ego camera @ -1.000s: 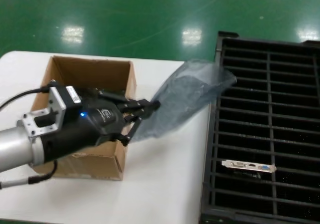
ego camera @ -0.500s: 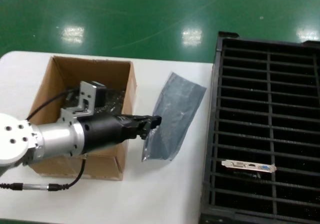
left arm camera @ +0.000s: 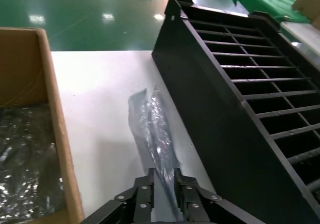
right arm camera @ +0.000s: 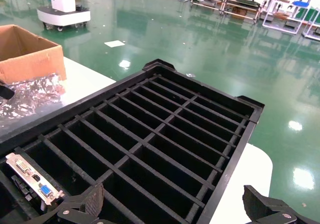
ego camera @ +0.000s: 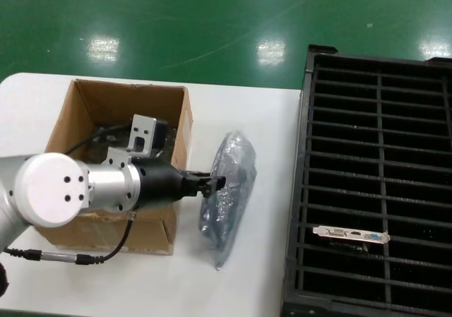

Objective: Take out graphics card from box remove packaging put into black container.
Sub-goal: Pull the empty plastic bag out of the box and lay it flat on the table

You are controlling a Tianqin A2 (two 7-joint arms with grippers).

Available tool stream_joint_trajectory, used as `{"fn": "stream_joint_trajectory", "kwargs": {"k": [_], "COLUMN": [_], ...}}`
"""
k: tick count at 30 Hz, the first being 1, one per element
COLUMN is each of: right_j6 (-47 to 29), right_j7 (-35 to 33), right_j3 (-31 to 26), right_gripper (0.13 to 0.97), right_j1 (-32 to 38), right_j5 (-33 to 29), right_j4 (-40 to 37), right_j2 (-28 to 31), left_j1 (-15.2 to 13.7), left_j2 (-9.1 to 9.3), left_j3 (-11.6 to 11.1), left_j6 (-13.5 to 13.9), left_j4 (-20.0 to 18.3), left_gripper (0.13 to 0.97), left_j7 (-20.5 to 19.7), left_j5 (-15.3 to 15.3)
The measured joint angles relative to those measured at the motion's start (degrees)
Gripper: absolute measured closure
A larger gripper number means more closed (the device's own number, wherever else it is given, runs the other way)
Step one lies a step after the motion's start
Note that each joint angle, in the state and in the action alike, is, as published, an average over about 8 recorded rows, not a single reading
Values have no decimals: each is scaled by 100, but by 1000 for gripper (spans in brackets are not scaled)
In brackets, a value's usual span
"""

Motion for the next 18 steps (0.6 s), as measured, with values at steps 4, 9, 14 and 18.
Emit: {"fn": "stream_joint_trajectory", "kwargs": {"k": [4, 9, 14, 18], "right_j6": [0, 0, 0, 0], "right_j7": [0, 0, 0, 0], "right_j3": [0, 0, 0, 0], "right_gripper": [129, 129, 129, 129], "right_j1": [0, 0, 0, 0], "right_j5": [0, 0, 0, 0], "right_j4": [0, 0, 0, 0], "right_j2": [0, 0, 0, 0], "left_j1": [143, 360, 686, 1091], "left_j2": [82, -54, -461, -821], "left_j3": [-468, -1141, -1960, -2713], "left_j6": [248, 476, 411, 11], "left_j4": [-88, -534, -1349, -2015], "left_gripper": [875, 788, 711, 609], "left_j7": [-202, -125, 343, 969], "left_j5": [508, 873, 1065, 1279]}}
